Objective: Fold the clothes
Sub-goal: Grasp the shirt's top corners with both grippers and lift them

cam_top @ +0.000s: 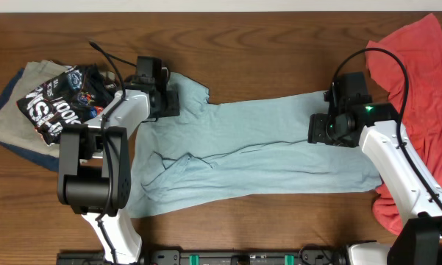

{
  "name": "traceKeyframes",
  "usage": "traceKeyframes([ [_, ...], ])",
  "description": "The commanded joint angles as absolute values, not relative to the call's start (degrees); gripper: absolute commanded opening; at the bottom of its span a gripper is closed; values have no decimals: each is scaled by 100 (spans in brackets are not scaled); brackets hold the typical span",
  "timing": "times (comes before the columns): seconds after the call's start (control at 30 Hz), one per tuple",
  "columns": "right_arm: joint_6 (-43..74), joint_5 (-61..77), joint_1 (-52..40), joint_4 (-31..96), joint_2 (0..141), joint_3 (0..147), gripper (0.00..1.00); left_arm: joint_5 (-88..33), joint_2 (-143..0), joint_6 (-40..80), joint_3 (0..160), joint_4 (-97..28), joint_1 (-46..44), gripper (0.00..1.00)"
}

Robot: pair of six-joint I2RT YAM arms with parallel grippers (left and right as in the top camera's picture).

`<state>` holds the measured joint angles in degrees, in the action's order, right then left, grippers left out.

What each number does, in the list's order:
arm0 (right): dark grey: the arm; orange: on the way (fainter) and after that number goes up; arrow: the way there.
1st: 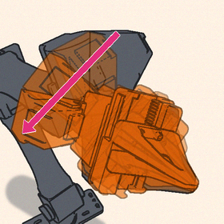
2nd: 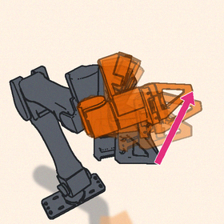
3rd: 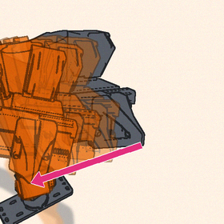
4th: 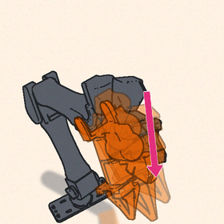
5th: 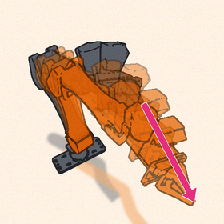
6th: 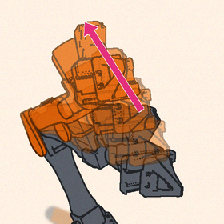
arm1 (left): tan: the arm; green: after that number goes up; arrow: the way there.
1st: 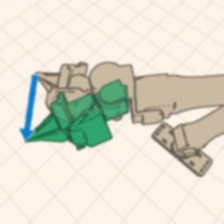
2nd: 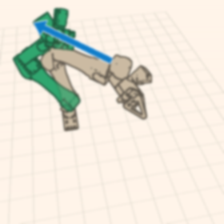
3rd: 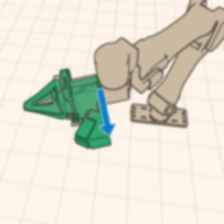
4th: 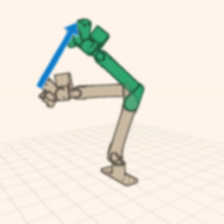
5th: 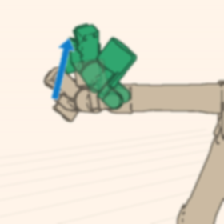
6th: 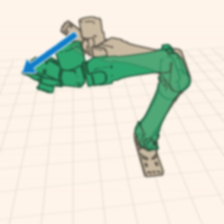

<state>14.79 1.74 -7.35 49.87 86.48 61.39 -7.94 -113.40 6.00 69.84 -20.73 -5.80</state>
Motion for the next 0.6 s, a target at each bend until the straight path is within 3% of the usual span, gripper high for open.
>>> traceKeyframes([
  [0.0,1406,176,-681,4967,8652,6143,65,-1028,-11590,622,6869,-2270,-646,46],
  [0.1,1406,176,-681,4947,8652,6143,66,-1026,-11590,624,6869,-2311,-646,28],
  [0.17,1406,176,-681,4950,8652,6143,66,-980,-11590,624,6871,-2309,-646,9],
  [0.2,1406,163,-674,4947,8652,6143,66,-961,-11574,622,6871,-2309,-646,6],
  [0.57,1011,-150,-266,3911,8879,6145,60,-950,-10569,978,6899,-2567,-368,6],
])
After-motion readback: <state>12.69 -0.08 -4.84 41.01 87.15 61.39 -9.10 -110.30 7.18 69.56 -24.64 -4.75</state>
